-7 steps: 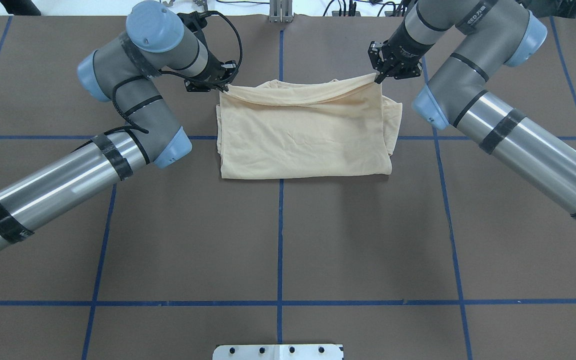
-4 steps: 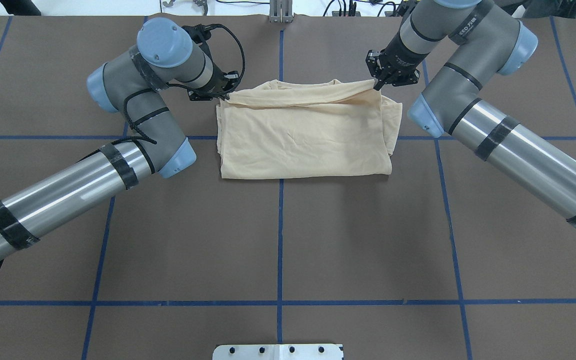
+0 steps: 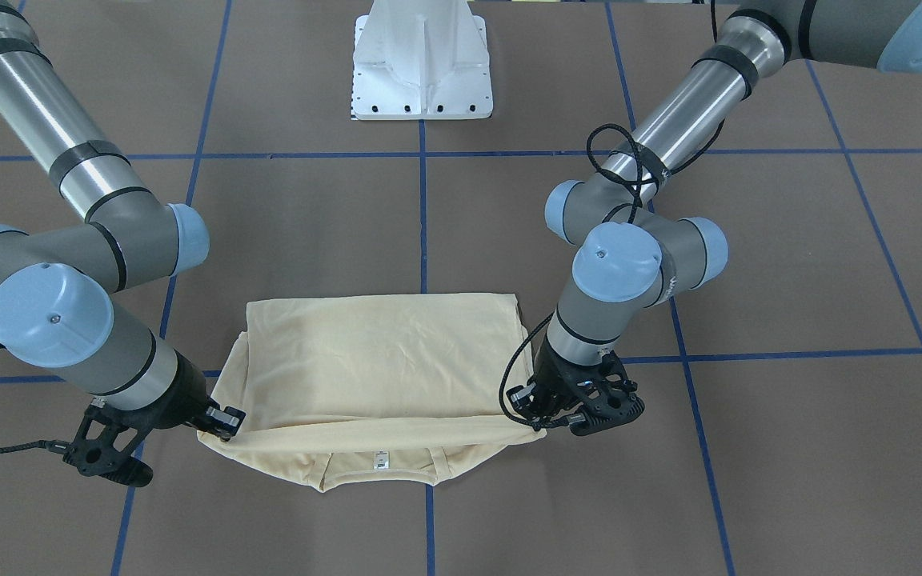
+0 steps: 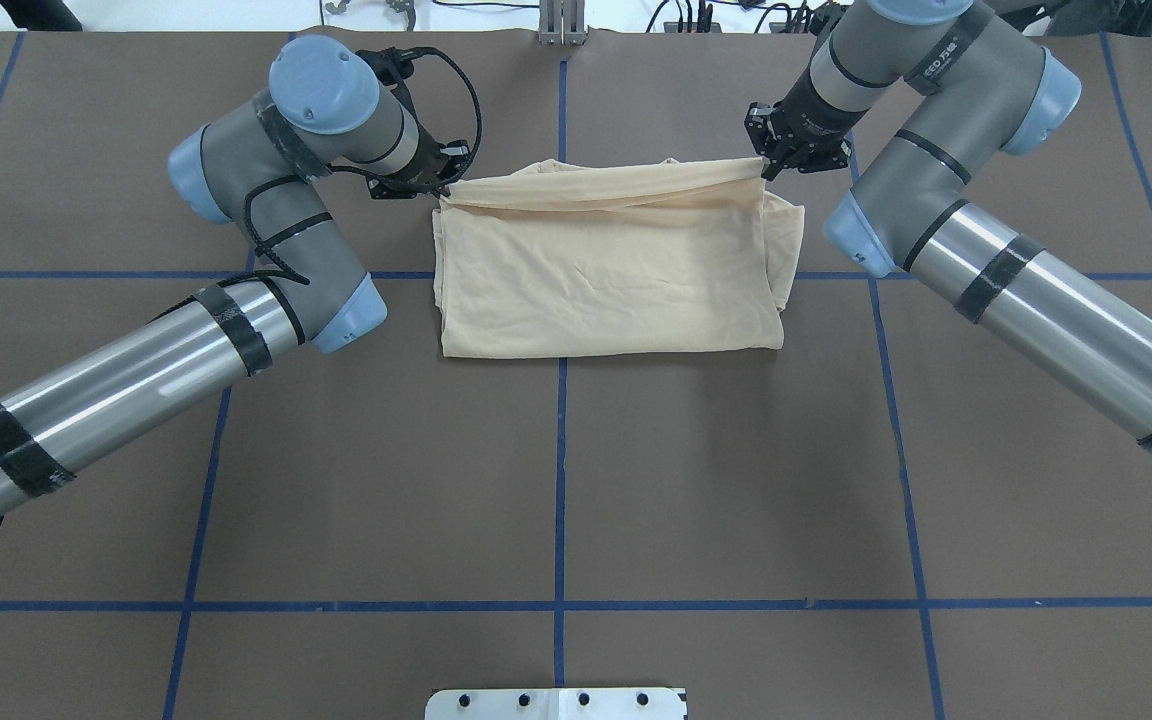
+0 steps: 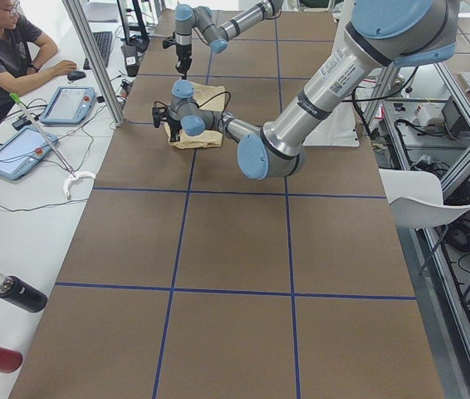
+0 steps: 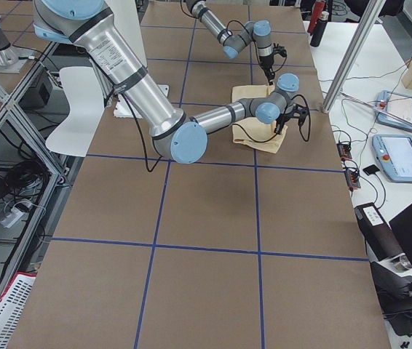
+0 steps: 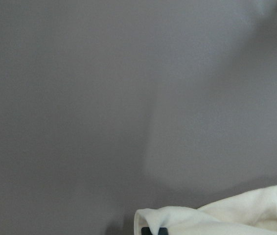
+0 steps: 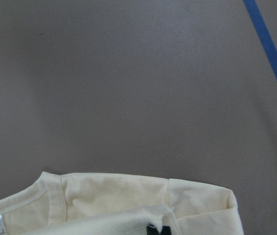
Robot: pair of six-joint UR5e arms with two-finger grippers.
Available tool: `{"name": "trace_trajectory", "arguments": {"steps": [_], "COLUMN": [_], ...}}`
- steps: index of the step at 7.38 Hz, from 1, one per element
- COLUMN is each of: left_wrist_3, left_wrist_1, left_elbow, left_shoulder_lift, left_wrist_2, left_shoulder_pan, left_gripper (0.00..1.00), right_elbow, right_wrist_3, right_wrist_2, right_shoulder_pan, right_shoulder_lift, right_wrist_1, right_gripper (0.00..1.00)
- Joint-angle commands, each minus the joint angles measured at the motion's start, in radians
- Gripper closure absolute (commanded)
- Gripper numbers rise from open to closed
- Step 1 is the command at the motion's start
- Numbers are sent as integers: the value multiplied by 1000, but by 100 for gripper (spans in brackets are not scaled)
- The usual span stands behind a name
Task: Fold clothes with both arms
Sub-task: 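Open both grippers and hold them above the folded shirt's far edge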
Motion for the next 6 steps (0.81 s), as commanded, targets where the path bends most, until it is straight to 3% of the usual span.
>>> {"name": "trace_trajectory", "arguments": {"steps": [1,6], "left_wrist_3": [1,-3], "left_wrist_1": [-3,-15], "left_elbow": [1,19], "left_shoulder_lift": [-1,-10], "left_wrist_2": [1,35], "left_shoulder_pan": [-21,-18], "left_gripper": [100,100], "right_elbow": [-10,-81], "right_wrist_3": [-5,-11], "right_wrist_2": [-33,-107], "right_shoulder_pan": [1,-14], "right_shoulder_lift": [7,68], "right_wrist_1": [0,2], "right_gripper": [100,100]}}
